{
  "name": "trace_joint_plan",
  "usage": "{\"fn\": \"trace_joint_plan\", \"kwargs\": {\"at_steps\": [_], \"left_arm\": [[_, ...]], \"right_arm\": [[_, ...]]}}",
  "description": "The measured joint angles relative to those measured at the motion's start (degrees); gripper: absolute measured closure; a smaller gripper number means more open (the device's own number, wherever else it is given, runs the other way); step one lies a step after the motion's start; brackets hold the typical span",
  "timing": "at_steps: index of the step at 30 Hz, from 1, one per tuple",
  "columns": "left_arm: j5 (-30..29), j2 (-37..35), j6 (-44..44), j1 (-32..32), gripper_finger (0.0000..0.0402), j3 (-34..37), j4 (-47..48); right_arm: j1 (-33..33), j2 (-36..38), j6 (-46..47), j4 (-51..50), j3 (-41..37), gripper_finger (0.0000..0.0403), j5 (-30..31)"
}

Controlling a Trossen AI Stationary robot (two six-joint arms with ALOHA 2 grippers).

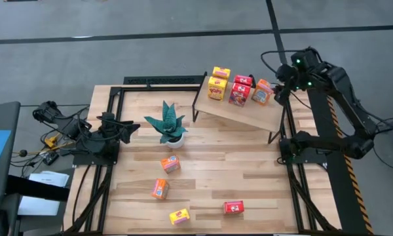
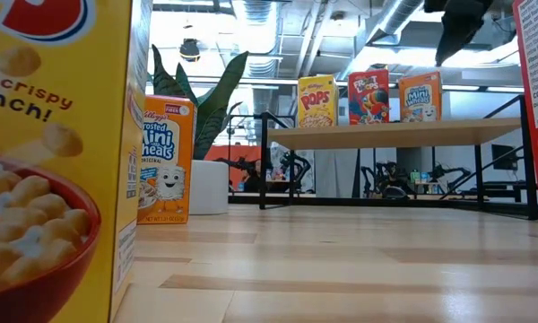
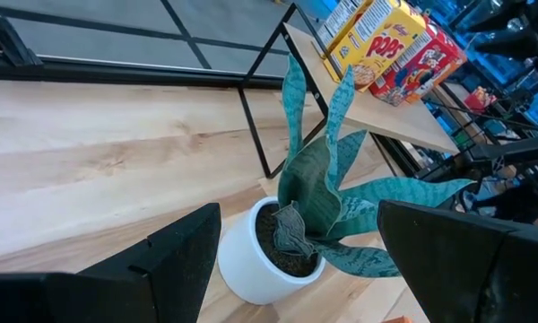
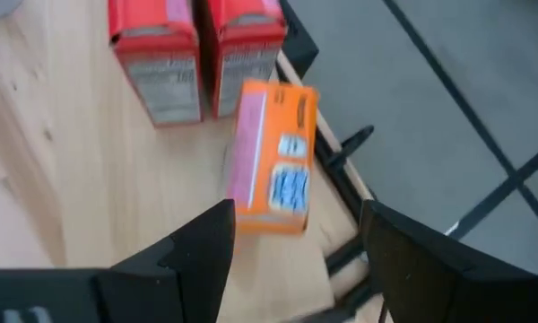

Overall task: Stack cereal on shelf
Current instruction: Put the right orange cereal box on the shelf

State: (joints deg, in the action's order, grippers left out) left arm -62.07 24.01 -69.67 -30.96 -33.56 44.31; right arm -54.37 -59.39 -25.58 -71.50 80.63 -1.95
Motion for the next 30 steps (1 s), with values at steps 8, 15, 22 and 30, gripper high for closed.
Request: {"fn": "trace_joint_plan", "kwargs": {"at_steps": [8,15,22,30], "left_arm": [[-0.19,0.00,0.00,0.00,0.0109,0.00,0.02],[-0.25,0.01,0.00,0.00,0.0109,0.00,0.07],[-0.25,0.00,0.00,0.00,0.0109,0.00,0.09],[-0.14,0.00,-0.11,0.00,0.0109,0.00,0.24]], "right_arm": [[0.00,2.13,5.26,1.18,0.47,0.0219,5.28],[0.70,-0.91,7.63,8.04,0.49,0.0384,5.19],[1.68,-8.24,7.36,9.01,0.49,0.0376,5.08],[1.92,-10.65,4.93,8.77,0.49,0.0383,5.02]]}}
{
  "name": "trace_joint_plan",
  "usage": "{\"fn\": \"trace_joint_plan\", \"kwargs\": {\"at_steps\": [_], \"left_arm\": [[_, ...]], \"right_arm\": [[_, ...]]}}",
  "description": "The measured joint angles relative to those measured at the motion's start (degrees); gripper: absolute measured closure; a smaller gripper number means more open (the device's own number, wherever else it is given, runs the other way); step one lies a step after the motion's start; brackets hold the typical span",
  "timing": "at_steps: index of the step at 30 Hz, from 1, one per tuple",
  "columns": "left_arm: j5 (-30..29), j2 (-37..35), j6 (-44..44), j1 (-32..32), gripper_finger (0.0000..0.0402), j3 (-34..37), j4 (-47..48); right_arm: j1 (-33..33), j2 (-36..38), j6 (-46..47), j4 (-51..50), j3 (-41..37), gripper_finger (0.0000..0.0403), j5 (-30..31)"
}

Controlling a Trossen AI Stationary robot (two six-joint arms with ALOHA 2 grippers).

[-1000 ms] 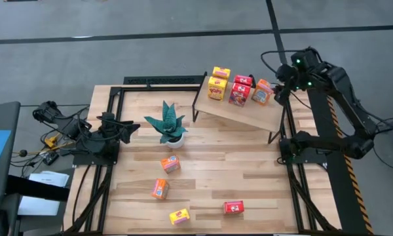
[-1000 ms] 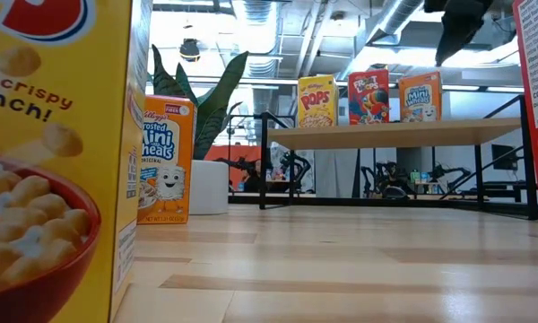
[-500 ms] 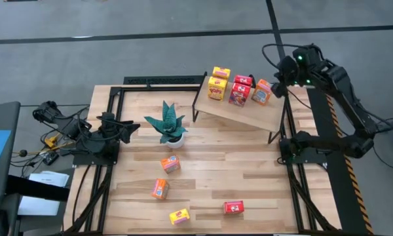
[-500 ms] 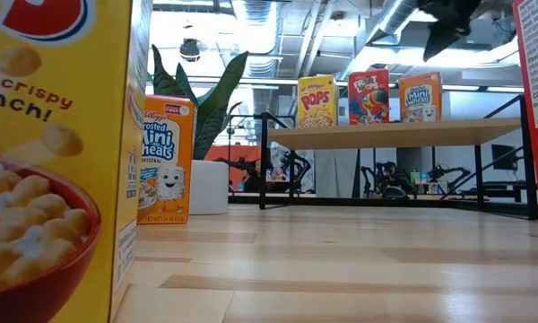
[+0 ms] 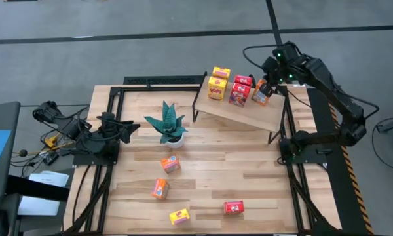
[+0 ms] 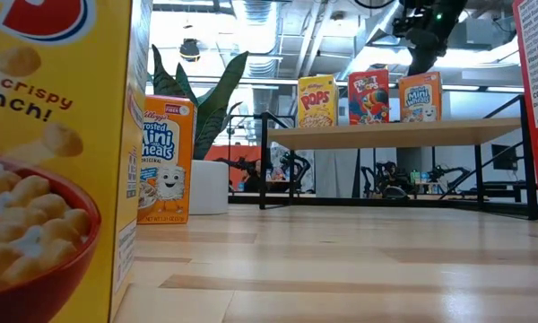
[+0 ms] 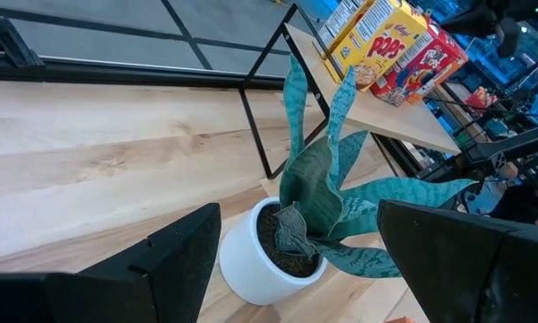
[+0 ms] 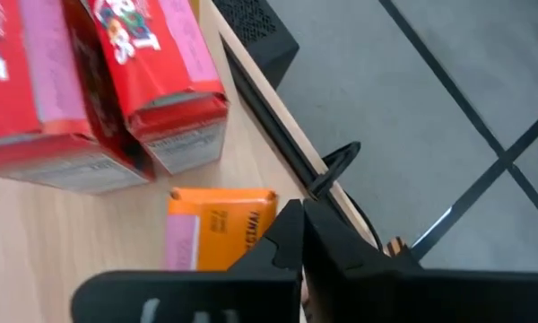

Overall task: Stack cereal on shelf
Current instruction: Put the right orange cereal box on the shelf

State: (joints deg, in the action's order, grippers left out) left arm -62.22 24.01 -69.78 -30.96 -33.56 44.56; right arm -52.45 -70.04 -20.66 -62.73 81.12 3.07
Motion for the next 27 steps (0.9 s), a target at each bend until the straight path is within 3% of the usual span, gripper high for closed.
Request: {"fn": "trace_joint_plan", "kwargs": {"at_steps": [9,18,23,27], "left_arm": [[-0.01,0.02,0.13,0.00,0.0109,0.00,0.20],[-0.10,0.02,-0.28,0.00,0.0109,0.00,1.55],[-0.94,0.02,-0.33,-0.02,0.0109,0.00,1.59],[-1.05,0.01,-0.31,-0.01,0.0109,0.00,1.58]], "right_arm": [[0.00,-0.05,-3.65,-1.39,0.00,0.0396,-2.27],[-0.02,-0.05,-3.81,-1.04,0.24,0.0378,-2.57],[0.08,0.08,-2.74,-1.48,5.73,0.0394,-1.40],[1.56,2.62,3.79,-3.20,10.80,0.0394,-1.57]]}}
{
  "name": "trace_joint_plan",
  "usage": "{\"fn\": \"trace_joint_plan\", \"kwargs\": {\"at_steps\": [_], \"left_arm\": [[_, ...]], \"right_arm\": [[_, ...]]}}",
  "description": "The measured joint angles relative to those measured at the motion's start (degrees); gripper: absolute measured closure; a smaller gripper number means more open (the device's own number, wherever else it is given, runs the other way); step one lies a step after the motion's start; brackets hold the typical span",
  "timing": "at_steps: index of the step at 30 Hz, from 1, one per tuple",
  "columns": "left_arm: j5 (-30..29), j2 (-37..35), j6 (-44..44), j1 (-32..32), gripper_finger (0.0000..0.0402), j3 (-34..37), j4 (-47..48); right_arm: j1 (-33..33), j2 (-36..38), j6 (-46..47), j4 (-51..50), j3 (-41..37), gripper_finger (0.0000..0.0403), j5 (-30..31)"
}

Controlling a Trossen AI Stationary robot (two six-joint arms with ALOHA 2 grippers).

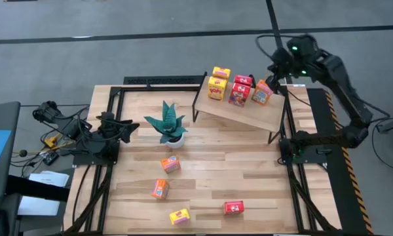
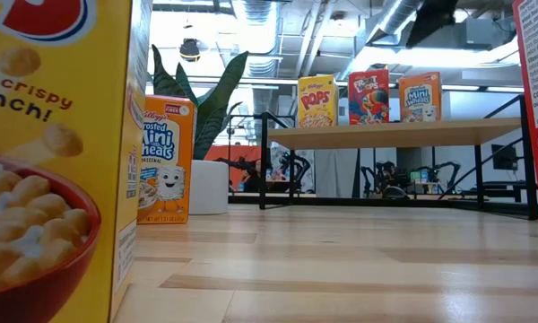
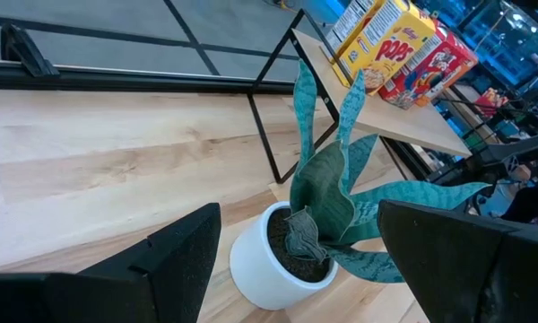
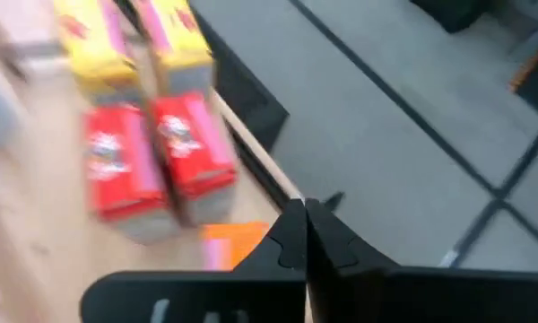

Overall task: Stack cereal on shelf
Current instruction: Put the right orange cereal box on the shelf

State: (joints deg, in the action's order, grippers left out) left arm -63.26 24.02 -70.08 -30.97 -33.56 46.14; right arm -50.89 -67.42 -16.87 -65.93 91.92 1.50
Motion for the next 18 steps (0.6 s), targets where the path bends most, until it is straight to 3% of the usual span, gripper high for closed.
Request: {"fn": "trace_joint_plan", "kwargs": {"at_steps": [5,11,18], "left_arm": [[0.00,0.01,0.39,0.00,0.0109,0.00,0.02],[-0.01,0.02,0.39,0.01,0.0109,0.00,0.03],[-0.24,0.01,0.33,-0.02,0.0109,0.00,0.04]], "right_arm": [[4.48,7.80,8.71,-3.98,-1.14,0.0398,-1.62],[14.44,18.08,21.06,-5.65,-7.90,0.0396,-2.69],[23.32,24.98,31.18,-2.45,-18.74,0.0396,5.38]]}}
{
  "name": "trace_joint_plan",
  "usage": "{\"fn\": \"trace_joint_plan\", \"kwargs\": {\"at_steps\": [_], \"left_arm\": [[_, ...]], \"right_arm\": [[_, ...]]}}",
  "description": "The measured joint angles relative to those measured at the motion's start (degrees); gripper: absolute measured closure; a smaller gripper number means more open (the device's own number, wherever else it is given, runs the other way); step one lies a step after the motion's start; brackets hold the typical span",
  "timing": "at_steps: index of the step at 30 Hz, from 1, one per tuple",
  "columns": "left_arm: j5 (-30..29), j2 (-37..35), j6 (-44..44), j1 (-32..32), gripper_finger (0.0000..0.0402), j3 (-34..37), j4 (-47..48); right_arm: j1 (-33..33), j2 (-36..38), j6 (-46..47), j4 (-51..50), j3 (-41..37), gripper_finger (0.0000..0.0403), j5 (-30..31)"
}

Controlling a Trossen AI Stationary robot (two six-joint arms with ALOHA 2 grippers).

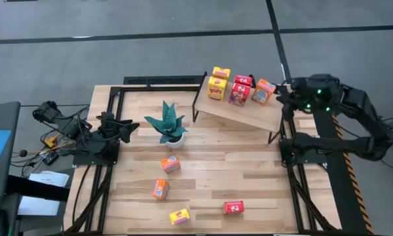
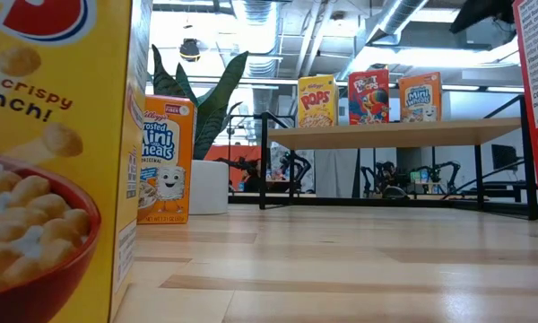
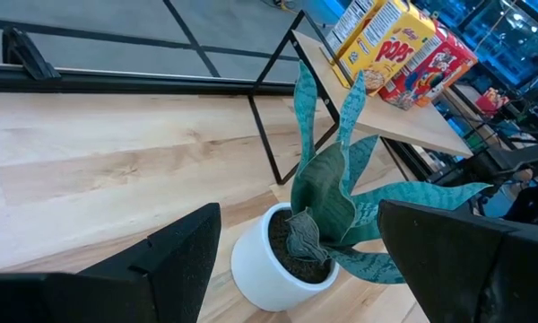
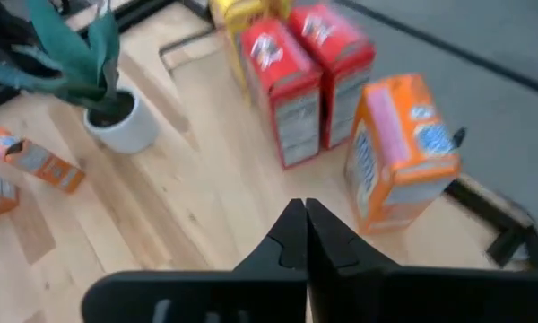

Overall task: Stack cereal on shelf
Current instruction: Put the right orange cereal box on the shelf

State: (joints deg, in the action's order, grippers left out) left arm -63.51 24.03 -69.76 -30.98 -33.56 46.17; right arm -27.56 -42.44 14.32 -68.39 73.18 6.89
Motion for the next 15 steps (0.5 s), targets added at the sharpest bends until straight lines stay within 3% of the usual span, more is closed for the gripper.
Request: {"fn": "trace_joint_plan", "kwargs": {"at_steps": [8,15], "left_arm": [[-0.02,0.00,-0.41,0.02,0.0109,0.00,0.00],[0.02,0.00,-0.81,0.02,0.0109,0.00,0.00]], "right_arm": [[4.37,1.16,2.34,3.23,-7.72,0.0398,4.63],[4.60,0.83,0.37,4.80,-8.54,0.0391,9.15]]}}
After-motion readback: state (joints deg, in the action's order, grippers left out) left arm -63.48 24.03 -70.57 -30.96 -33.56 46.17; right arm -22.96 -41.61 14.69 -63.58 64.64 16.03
